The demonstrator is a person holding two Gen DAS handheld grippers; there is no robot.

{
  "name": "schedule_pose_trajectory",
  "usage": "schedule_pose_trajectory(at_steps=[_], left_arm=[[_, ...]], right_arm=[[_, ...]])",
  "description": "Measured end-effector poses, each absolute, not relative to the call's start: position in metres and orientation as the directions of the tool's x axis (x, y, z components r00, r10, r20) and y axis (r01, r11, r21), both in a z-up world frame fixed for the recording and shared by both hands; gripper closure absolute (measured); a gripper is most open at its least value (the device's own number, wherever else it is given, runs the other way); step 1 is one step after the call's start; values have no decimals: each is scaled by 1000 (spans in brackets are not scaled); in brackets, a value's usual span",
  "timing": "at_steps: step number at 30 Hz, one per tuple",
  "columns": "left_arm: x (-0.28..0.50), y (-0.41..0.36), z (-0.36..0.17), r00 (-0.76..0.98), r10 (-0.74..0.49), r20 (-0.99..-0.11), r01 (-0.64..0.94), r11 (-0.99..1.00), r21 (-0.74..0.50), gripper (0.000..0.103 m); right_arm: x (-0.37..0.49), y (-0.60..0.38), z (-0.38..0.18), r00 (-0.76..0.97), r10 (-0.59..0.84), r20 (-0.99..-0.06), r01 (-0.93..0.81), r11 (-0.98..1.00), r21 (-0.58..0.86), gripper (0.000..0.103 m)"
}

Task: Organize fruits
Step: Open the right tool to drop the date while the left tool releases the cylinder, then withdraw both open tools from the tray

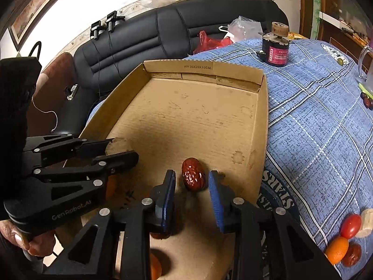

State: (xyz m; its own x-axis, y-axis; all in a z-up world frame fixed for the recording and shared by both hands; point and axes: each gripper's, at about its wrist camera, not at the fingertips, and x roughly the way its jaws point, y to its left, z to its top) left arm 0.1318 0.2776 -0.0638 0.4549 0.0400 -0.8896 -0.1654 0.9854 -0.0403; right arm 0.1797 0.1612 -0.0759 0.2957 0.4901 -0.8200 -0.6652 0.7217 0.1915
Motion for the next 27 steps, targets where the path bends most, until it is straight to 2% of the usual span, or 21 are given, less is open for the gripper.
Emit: schedule_pose_trajectory(at_steps=[3, 7, 27], left_arm=[[127, 275, -56, 472, 48, -880, -168, 985, -36, 74], [120, 271, -45, 498, 55, -866, -167, 985, -33, 69], [94, 198, -25, 549, -6, -836, -33, 999, -28, 69]], right_arm=[[175, 153, -65, 310, 507, -804, -662, 722, 200, 72], [164, 139, -48, 335, 528, -780, -659, 723, 207, 72], [125, 19, -31, 443, 458, -771, -531, 826, 186, 71]])
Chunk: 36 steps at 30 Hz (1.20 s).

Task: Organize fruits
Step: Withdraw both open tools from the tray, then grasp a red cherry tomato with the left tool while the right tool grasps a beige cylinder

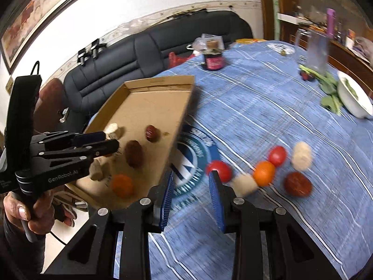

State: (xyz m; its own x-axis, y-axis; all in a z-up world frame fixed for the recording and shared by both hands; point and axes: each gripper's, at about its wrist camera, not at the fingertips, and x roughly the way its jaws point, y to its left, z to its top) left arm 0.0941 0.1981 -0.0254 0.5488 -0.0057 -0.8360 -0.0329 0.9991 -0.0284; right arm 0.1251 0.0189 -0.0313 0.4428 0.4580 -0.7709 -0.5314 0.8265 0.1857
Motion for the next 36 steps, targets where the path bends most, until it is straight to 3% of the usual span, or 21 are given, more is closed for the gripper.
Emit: schedule_pose_trajectory(at_steps=[19, 36], left_arm=[[95, 123, -22, 537, -104, -837, 112, 992, -52, 69], [138, 92, -44, 481, -125, -868, 186, 982, -38, 69]], right_arm=[[117, -68, -43, 492, 392, -777, -396, 896, 201, 71], [171, -82, -51, 514, 359, -779, -345, 918, 196, 71]])
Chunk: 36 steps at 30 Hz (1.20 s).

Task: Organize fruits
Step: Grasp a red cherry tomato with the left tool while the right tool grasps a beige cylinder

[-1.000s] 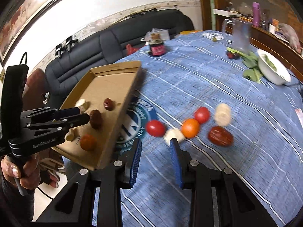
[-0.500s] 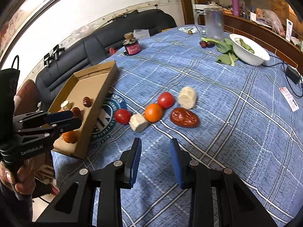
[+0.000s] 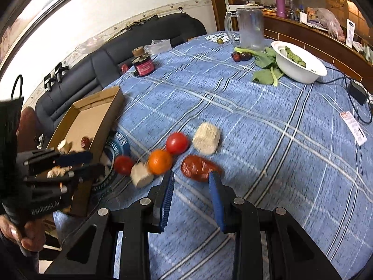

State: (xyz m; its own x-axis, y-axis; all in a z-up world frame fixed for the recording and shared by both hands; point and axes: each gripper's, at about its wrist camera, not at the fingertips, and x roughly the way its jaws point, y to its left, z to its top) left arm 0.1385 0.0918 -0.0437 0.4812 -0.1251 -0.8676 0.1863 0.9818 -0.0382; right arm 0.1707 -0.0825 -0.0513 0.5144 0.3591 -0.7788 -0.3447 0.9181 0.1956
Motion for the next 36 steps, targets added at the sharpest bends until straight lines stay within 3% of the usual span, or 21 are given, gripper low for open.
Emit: schedule_pose_trajectory(at_steps=[29, 32, 36], left_arm=[[172, 72, -80, 359, -183, -915, 321, 945, -63, 69], [170, 68, -81, 372, -159, -915, 329, 944, -30, 76], [169, 72, -79, 370, -172, -913, 317, 947, -50, 77]], right_arm=[[238, -73, -87, 461, 398, -793, -326, 907, 266, 65], [236, -72, -86, 470, 387, -793, -330, 911, 249, 66], [229, -75, -79, 492, 384, -781, -326, 914, 243, 67]])
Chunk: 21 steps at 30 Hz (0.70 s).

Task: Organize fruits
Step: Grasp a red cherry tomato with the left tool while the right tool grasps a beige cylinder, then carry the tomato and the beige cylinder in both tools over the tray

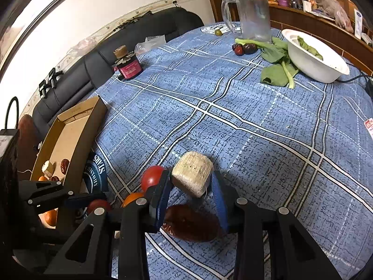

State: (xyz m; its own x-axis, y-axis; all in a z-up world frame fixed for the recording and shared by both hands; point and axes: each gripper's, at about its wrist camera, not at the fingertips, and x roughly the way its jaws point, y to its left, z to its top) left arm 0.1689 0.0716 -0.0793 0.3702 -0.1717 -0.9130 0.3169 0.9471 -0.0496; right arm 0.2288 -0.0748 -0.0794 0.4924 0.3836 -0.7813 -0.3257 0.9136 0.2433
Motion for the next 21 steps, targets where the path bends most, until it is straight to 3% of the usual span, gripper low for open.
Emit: schedule_pose_trajectory(at_steps=[21], left_arm=[[138, 106, -28, 507, -164, -846, 216, 975, -59, 77]], right_arm=[[178, -54, -23, 544, 441, -713, -397, 885, 244, 67]])
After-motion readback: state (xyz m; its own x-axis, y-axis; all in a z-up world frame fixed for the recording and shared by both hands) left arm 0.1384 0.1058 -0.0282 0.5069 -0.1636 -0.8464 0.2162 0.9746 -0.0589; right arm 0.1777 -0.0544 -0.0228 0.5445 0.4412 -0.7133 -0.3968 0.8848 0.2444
